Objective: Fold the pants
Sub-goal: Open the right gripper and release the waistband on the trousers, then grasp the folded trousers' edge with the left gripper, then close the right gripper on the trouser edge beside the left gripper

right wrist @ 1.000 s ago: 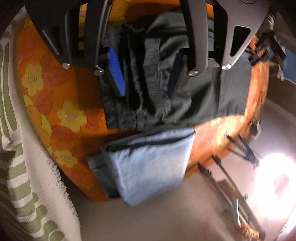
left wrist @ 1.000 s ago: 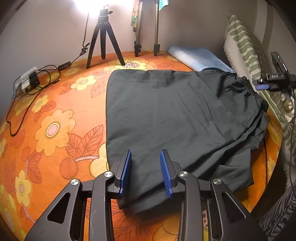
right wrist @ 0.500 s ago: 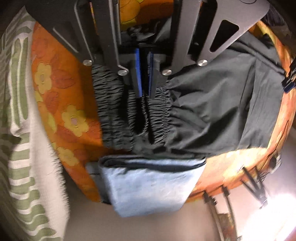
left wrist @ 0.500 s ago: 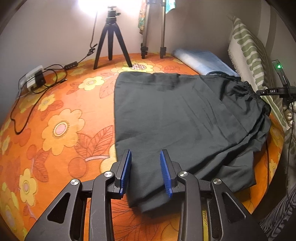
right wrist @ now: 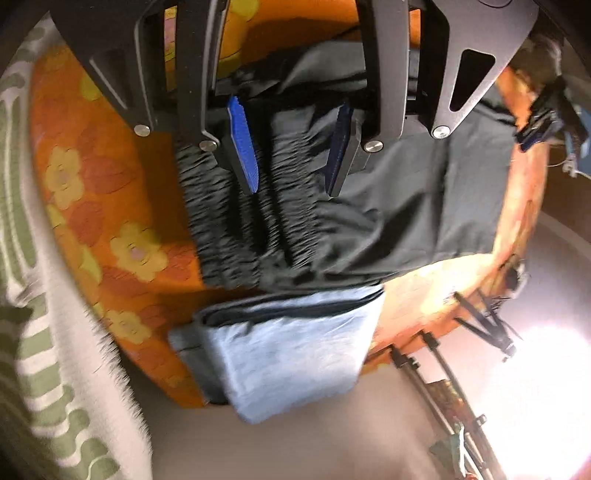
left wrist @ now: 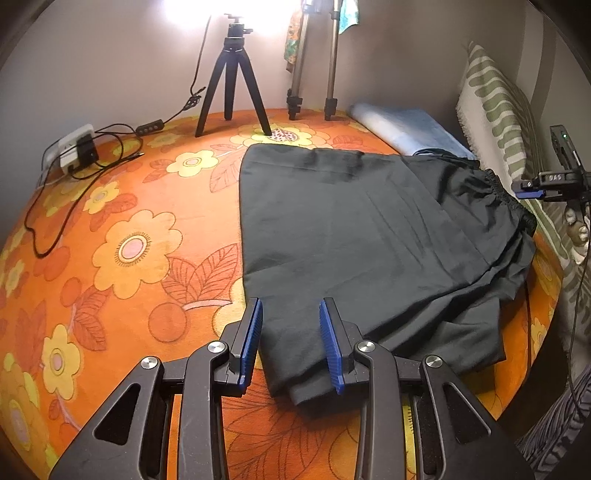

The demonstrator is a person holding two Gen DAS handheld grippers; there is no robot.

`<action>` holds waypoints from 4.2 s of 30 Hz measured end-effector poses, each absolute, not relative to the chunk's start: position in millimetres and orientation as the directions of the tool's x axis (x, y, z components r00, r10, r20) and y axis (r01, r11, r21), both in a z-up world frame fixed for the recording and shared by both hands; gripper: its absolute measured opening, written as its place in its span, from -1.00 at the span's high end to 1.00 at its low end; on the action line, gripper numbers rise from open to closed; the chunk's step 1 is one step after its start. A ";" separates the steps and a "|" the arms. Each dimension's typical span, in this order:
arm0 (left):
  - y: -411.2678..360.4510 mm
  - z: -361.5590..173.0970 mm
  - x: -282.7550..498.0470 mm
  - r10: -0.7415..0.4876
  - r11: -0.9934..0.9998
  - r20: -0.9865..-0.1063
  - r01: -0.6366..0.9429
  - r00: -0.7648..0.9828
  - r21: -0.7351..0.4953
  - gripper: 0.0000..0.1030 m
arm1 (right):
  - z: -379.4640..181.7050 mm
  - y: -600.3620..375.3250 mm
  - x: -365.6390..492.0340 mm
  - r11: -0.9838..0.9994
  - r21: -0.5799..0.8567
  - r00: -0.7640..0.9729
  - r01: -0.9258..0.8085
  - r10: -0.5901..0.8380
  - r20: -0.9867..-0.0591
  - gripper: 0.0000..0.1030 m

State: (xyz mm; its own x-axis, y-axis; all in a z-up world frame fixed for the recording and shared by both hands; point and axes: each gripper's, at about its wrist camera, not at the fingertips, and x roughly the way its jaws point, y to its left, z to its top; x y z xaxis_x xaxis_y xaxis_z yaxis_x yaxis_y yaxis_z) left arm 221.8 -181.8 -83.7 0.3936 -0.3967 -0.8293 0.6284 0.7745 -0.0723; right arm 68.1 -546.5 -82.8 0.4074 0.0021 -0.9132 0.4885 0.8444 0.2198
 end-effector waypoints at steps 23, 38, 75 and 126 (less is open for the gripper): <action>-154.2 -78.3 238.4 -0.417 0.822 -0.806 0.553 0.420 -0.137 0.22 | -75.8 -503.7 85.9 0.907 -0.081 0.342 0.414 -0.237 -0.909 0.52; -156.6 -96.6 236.4 -0.464 0.818 -0.814 0.522 0.350 -0.242 0.22 | -76.5 -409.2 139.5 0.965 0.155 0.404 0.214 0.057 -0.913 0.47; -156.0 -99.1 231.9 -0.576 0.786 -0.732 0.494 0.364 -0.373 0.77 | -137.2 -220.6 300.3 0.932 0.352 0.254 0.085 0.321 -0.912 0.08; -173.4 -110.9 249.1 -0.565 0.808 -0.746 0.422 0.352 -0.412 0.59 | -146.5 -252.1 299.3 0.909 0.377 0.264 0.177 0.325 -0.908 0.90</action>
State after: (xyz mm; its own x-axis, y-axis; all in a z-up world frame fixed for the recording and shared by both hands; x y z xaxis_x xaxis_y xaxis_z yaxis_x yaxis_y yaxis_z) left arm 249.1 -173.4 -110.9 0.3525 -0.5648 -0.7462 0.4224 0.8075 -0.4117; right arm 299.3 -252.1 -146.5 0.2635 0.3250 -0.9082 0.1773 0.9092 0.3768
